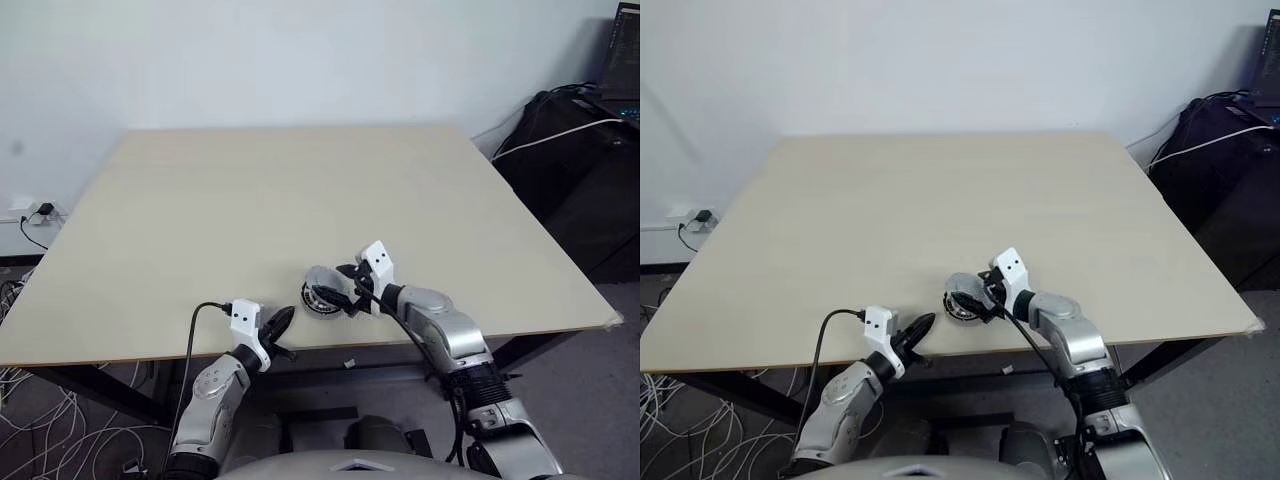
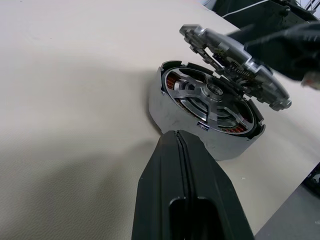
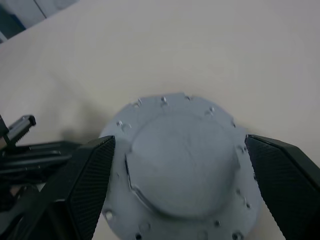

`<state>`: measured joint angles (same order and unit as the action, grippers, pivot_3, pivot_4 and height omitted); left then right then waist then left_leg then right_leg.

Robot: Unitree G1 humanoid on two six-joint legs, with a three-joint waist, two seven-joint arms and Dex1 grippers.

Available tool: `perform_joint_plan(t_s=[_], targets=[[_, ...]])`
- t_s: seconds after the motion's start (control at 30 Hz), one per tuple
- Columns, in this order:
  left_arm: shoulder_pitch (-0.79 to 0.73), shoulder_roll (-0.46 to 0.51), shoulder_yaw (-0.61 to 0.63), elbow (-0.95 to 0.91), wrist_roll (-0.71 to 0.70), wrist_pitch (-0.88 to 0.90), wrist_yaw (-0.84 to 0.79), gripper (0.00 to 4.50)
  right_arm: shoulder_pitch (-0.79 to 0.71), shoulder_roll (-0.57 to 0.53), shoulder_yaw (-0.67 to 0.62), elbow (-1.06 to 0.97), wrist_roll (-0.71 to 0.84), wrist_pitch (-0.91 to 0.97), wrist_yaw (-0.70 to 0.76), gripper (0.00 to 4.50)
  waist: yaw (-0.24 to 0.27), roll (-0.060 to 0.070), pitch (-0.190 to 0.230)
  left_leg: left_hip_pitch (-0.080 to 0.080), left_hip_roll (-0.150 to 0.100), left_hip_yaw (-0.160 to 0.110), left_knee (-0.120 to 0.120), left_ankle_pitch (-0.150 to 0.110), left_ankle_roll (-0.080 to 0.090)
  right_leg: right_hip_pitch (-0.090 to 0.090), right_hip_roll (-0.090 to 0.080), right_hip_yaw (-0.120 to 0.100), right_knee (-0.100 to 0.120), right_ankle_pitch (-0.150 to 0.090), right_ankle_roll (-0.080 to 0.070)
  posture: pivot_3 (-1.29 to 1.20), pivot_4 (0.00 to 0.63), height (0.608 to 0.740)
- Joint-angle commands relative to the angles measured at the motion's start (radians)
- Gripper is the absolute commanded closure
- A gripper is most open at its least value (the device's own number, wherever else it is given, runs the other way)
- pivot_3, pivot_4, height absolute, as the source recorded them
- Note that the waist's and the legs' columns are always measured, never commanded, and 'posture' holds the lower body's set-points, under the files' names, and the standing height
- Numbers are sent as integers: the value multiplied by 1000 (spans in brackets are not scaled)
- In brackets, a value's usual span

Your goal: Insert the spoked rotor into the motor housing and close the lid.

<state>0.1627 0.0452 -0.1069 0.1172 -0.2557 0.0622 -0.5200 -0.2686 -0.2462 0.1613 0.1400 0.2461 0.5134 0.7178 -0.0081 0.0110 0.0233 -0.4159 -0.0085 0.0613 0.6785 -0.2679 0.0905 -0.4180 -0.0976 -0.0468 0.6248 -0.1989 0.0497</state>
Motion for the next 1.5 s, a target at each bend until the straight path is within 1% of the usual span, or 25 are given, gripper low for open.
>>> perform_joint_plan(t_s=[0.03, 0.23, 0.87, 0.97, 1.03, 1.27, 1.43, 1.5], targets=[[-5, 3, 0, -50, -6, -3, 4, 4500, -24, -13, -4, -2, 15, 10, 26, 26, 0, 0, 0, 0, 0, 0, 0, 0, 0, 0, 0, 0, 0, 0, 0, 0, 0, 740], [-6, 6, -1, -51, -7, -1, 2, 4500, -33, -18, 1, 28, 5, 9, 37, 26, 0, 0, 0, 0, 0, 0, 0, 0, 0, 0, 0, 2, 0, 0, 0, 0, 0, 740], [-7, 1, 0, -50, -10, -7, 16, 4500, -83, 14, 35, 92, -14, -21, 44, 26, -1, 0, 0, 0, 0, 0, 0, 0, 0, 0, 0, 2, 0, 0, 0, 0, 0, 740], [-8, 0, 1, -47, -11, -9, 16, 4500, -85, 14, 36, 94, -15, -18, 47, 648, -1, 0, 0, 0, 0, 0, 0, 0, 0, -1, 0, 2, 0, 0, 0, 0, 0, 740], [-9, -1, 1, -44, -10, -10, 16, 4500, -86, 13, 36, 97, -15, -17, 49, 1199, -1, 0, 0, 0, 0, 0, 0, 0, 0, -1, 0, 2, 0, 0, 0, 0, 0, 740], [-12, -2, 3, -37, -10, -14, 13, 4500, -76, 10, 39, 89, -27, -27, 37, 1201, -1, 0, 0, 0, 0, 0, 0, 0, 0, -1, 0, 2, 0, 0, 0, 0, 0, 740], [-13, -1, 5, -35, -12, -15, 11, 4500, -50, 42, 36, 80, -46, -55, -28, 1201, -2, 0, 0, 0, 0, 0, 0, 0, 0, -1, 0, 2, 0, 0, 0, 0, 0, 740], [-13, 0, 5, -35, -11, -15, 11, 4500, -43, 50, 47, 85, -78, -66, -71, 1201, -3, 1, -1, 0, 0, 0, 0, 0, 0, 0, 0, 3, 0, 0, 0, 0, 0, 740]])
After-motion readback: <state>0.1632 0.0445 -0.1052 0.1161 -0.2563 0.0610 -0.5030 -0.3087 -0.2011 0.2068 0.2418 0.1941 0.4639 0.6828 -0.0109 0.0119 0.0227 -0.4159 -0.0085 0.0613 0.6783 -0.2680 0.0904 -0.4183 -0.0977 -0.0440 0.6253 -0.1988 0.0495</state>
